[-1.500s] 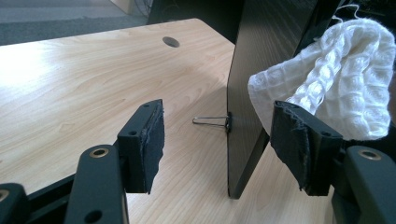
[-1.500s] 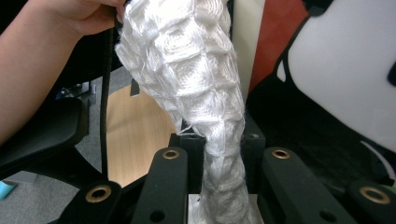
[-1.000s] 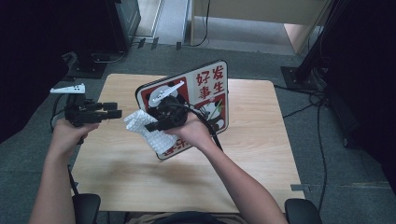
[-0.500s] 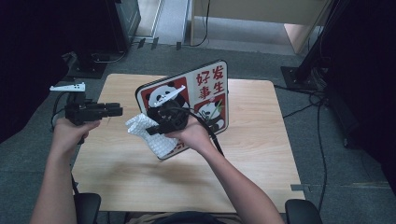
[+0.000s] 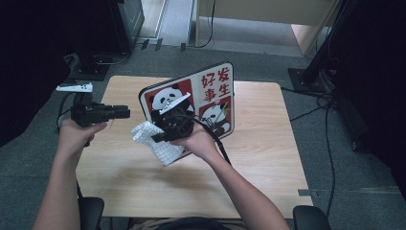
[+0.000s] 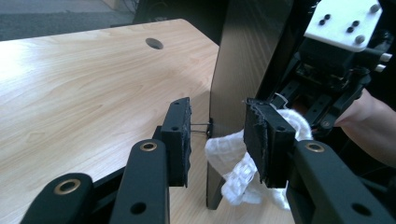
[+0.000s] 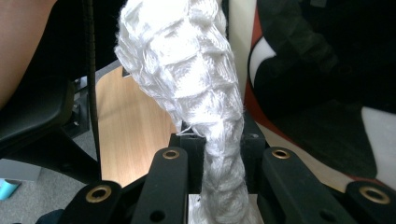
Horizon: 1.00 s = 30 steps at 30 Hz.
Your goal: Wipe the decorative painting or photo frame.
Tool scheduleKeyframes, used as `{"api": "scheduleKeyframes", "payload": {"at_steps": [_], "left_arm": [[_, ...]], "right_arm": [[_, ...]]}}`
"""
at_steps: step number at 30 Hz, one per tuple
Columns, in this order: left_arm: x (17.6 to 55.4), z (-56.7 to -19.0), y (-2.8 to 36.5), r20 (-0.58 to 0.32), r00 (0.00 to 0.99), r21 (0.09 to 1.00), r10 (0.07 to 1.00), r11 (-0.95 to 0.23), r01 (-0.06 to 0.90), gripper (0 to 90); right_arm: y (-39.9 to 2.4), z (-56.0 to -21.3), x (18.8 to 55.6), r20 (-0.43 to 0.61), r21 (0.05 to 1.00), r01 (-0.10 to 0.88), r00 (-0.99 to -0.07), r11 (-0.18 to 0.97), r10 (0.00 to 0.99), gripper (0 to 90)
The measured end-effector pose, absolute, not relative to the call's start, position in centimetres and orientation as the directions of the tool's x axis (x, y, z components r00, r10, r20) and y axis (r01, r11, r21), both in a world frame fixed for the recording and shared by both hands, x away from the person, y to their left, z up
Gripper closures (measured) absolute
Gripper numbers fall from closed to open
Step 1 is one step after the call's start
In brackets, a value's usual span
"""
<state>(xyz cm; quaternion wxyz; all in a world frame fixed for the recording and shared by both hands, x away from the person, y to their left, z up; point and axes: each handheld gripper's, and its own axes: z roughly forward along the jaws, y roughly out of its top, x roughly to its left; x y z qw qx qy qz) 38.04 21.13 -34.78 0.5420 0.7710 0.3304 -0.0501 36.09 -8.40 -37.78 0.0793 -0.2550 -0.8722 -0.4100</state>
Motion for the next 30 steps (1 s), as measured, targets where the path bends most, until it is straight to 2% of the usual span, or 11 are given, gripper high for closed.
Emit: {"api": "scheduleKeyframes", "payload": {"at_steps": [7, 19, 22, 30], "left_arm": [[38.0, -34.5, 20.4, -0.427, 0.794, 0.809, 0.433, -0.21, 0.549, 64.6], [38.0, -33.9, 18.8, -0.417, 0.817, 0.816, 0.399, -0.233, 0.53, 64.0], [38.1, -34.0, 18.6, -0.412, 0.819, 0.817, 0.4, -0.235, 0.526, 60.2], [38.3, -34.4, 17.5, -0.422, 0.82, 0.816, 0.386, -0.232, 0.529, 61.4]], "right_arm": [[-8.6, -38.4, 35.9, 0.35, 0.676, 0.514, -0.855, 0.528, 0.383, 78.0], [-8.8, -39.6, 35.6, 0.35, 0.675, 0.516, -0.854, 0.528, 0.386, 78.0], [-8.9, -40.0, 35.5, 0.347, 0.676, 0.513, -0.855, 0.529, 0.384, 77.5], [-9.0, -40.9, 35.2, 0.335, 0.679, 0.506, -0.858, 0.532, 0.388, 77.7]]}}
